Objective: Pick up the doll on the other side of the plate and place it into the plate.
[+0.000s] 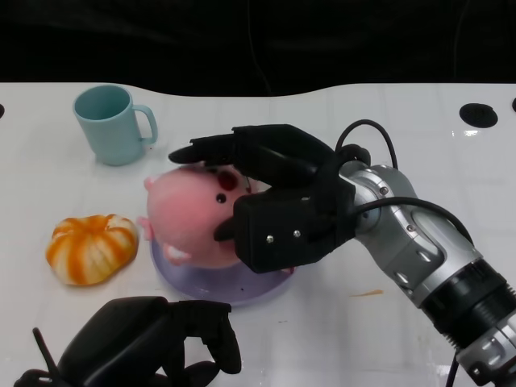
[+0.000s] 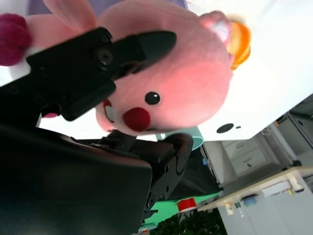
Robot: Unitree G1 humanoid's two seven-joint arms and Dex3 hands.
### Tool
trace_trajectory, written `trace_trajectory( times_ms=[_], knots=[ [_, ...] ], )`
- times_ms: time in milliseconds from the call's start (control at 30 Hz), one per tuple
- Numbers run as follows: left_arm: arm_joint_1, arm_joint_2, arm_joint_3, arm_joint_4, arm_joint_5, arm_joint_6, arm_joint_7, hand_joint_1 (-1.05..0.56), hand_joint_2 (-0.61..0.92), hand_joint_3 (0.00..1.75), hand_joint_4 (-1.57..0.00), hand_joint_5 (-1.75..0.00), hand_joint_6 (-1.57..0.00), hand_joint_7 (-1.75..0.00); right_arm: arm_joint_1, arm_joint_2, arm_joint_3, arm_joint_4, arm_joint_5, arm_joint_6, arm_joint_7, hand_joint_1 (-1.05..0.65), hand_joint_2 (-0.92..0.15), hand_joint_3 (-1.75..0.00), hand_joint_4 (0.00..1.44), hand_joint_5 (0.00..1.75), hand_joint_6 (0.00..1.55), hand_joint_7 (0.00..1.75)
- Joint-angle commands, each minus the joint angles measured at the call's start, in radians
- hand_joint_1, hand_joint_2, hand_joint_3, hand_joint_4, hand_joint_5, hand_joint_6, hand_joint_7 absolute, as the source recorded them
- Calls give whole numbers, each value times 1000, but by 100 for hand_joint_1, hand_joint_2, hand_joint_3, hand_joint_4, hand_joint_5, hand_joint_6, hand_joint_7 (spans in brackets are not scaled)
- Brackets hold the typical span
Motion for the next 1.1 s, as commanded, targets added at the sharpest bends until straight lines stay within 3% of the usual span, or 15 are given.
trace_trajectory(
  times_ms=[33, 233, 533, 800, 1100],
  knots=[
    [-5, 5, 4, -5, 0, 3, -1, -19, 67, 76, -74, -143, -77, -110, -22, -25, 9, -28, -7, -3, 21, -81, -92, -11, 0, 32, 14, 0],
    [-8, 3, 3, -6, 0, 6, -3, -20, 68, 75, -74, -144, -77, -110, -19, -43, 13, -68, -14, 6, 46, -87, -92, -15, 0, 23, 10, 0],
    [-10, 2, 4, -8, 3, 12, -3, -19, 69, 72, -73, -141, -78, -109, 32, -104, -32, -173, 30, 10, 94, -85, -92, -13, 0, 25, 11, 0],
    [-11, 11, 12, 10, -5, -12, 5, -20, 69, 72, -74, -139, -78, -108, 147, -196, -86, -272, 100, -53, 98, -79, -92, -9, 0, 44, 17, 3],
    [-10, 18, 18, 10, -1, -20, 2, -19, 68, 73, -74, -141, -78, -108, 312, -242, -184, -395, 239, -52, 113, -63, -92, -8, 0, 70, 26, 9]
  ],
)
